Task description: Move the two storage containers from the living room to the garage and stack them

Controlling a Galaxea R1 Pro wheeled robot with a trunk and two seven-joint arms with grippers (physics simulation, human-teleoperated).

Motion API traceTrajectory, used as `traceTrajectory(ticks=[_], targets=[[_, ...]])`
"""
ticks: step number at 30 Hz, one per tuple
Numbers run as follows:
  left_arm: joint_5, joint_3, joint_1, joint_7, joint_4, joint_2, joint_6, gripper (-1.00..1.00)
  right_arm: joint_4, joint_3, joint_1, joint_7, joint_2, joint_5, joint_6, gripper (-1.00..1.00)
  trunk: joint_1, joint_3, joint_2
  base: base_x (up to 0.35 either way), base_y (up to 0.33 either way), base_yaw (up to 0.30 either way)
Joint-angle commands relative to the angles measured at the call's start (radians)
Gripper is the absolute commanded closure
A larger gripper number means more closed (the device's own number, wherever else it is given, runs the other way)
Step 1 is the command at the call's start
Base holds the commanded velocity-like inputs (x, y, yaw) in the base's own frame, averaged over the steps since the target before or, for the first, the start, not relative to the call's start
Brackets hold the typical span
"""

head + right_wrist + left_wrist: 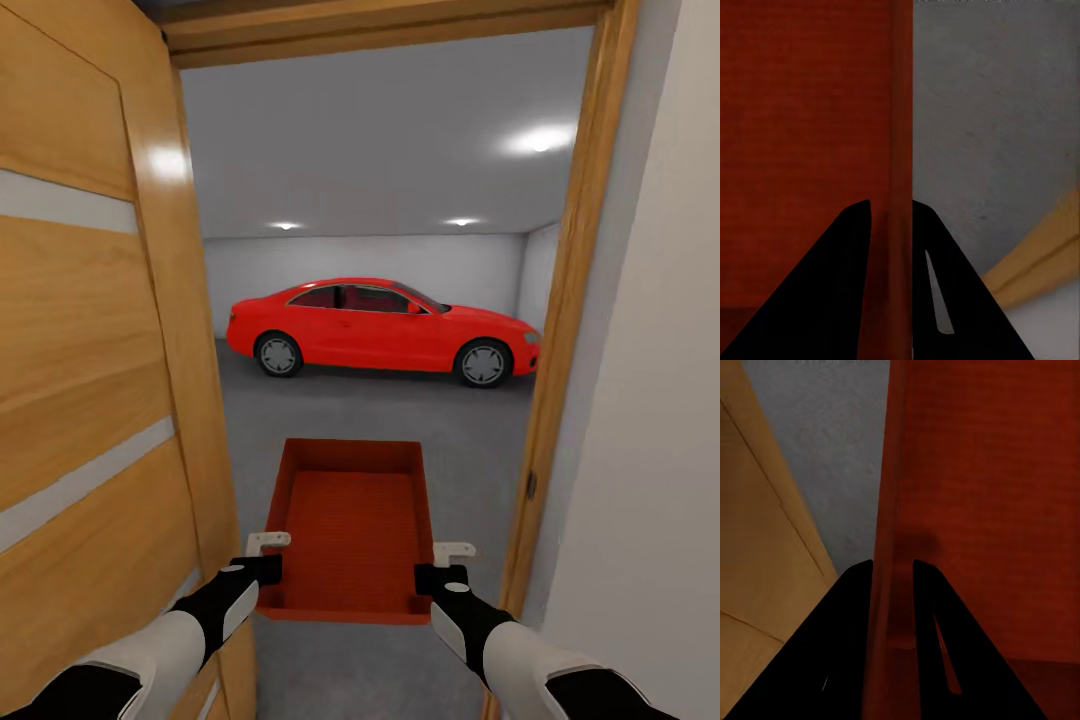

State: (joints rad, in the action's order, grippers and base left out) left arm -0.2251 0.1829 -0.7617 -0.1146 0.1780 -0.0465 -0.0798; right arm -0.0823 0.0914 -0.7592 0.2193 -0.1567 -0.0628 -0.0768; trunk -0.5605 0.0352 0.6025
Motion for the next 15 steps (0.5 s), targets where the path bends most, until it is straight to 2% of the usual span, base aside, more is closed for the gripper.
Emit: traceTrajectory(ticks=[1,7,15], targets=[[0.012,-0.036,-0.001,-0.042,0.006,0.000,0.020,1.00,0.026,0.001,0.000,0.006,0.000,-0.015,-0.008,1.00,-0.001,0.000,0.000,0.225,0.256,-0.010],[0.012,-0.036,-0.001,-0.042,0.006,0.000,0.020,1.00,0.024,0.001,0.000,0.006,0.000,-0.015,-0.008,1.00,-0.001,0.000,0.000,0.225,0.253,-0.032],[0.012,-0.036,-0.001,-0.042,0.006,0.000,0.020,1.00,0.026,0.001,0.000,0.006,0.000,-0.015,-0.008,1.00,-0.001,0.000,0.000,0.208,0.179,-0.251]])
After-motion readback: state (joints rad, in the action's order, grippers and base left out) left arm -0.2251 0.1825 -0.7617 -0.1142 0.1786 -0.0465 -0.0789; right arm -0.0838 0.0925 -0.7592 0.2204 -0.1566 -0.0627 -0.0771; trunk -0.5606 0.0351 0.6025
